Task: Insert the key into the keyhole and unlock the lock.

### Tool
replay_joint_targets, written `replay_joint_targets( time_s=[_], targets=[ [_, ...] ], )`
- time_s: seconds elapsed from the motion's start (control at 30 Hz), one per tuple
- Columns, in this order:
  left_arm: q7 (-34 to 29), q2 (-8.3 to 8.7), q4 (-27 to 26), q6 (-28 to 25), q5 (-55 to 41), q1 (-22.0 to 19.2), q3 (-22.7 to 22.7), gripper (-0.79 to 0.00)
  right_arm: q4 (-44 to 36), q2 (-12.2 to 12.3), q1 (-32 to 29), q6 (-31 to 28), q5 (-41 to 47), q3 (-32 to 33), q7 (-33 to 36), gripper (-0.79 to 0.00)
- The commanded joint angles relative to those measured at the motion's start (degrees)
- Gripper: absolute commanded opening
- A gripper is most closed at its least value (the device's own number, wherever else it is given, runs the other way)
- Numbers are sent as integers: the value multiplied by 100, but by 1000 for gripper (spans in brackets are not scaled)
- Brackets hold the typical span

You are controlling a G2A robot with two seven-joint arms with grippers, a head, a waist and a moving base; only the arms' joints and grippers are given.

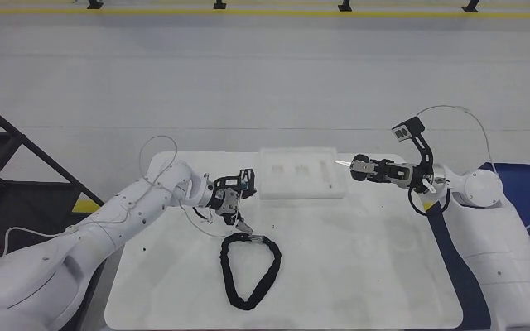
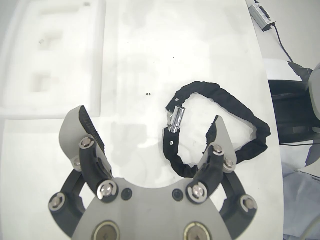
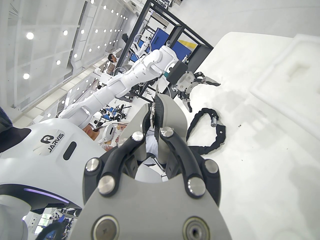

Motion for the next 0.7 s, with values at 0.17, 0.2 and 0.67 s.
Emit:
replay_joint_targets(
  time_s=[0.17, 0.2, 0.67],
  targets=[
    [-334, -56, -1, 0, -190, 45, 0, 0, 0, 0, 0, 0, 0, 0, 0, -785],
    [-334, -56, -1, 0, -190, 45, 0, 0, 0, 0, 0, 0, 0, 0, 0, -785],
    [-165, -43, -71, 106, -191, 125, -82, 0, 0, 0, 0, 0, 0, 0, 0, -785]
  ],
)
